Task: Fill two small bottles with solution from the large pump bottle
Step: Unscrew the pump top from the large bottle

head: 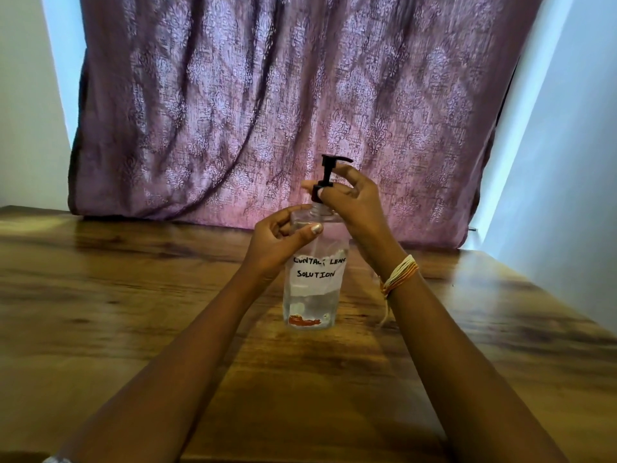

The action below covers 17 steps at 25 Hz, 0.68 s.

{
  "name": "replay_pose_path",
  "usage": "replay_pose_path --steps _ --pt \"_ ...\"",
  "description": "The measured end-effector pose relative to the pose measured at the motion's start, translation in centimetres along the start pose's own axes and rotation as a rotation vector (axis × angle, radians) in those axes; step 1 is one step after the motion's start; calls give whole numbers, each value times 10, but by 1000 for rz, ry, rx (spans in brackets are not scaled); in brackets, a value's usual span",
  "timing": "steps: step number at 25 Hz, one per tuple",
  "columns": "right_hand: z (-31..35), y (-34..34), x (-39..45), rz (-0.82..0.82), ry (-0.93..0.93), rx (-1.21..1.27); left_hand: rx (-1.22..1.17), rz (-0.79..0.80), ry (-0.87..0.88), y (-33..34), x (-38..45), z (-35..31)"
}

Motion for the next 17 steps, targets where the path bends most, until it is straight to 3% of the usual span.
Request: replay_pose_path --steps 3,5,9,14,17 --pt "-1 -3 0 -102 -70 -159 3 3 5 1 -1 -1" --pt "-4 -9 -1 -144 -64 -89 -4 1 4 1 -1 -2" --pt "-5 -9 -3 -31 -58 20 22 -7 20 0 -1 -1" --pt "-7 -7 -5 -128 -106 -96 22 -13 16 0 -1 0" --pt "-7 -12 -3 -53 -101 -27 16 -9 8 3 -2 -3"
Point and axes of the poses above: each hand's wrist, its own x-axis towards the middle knuckle, its own y-axis out of the palm, z = x × y, the point moved 4 cm from there along x, towards the middle knuckle, and after that the axes turned 5 degrees about -z, right-handed, at the moved point
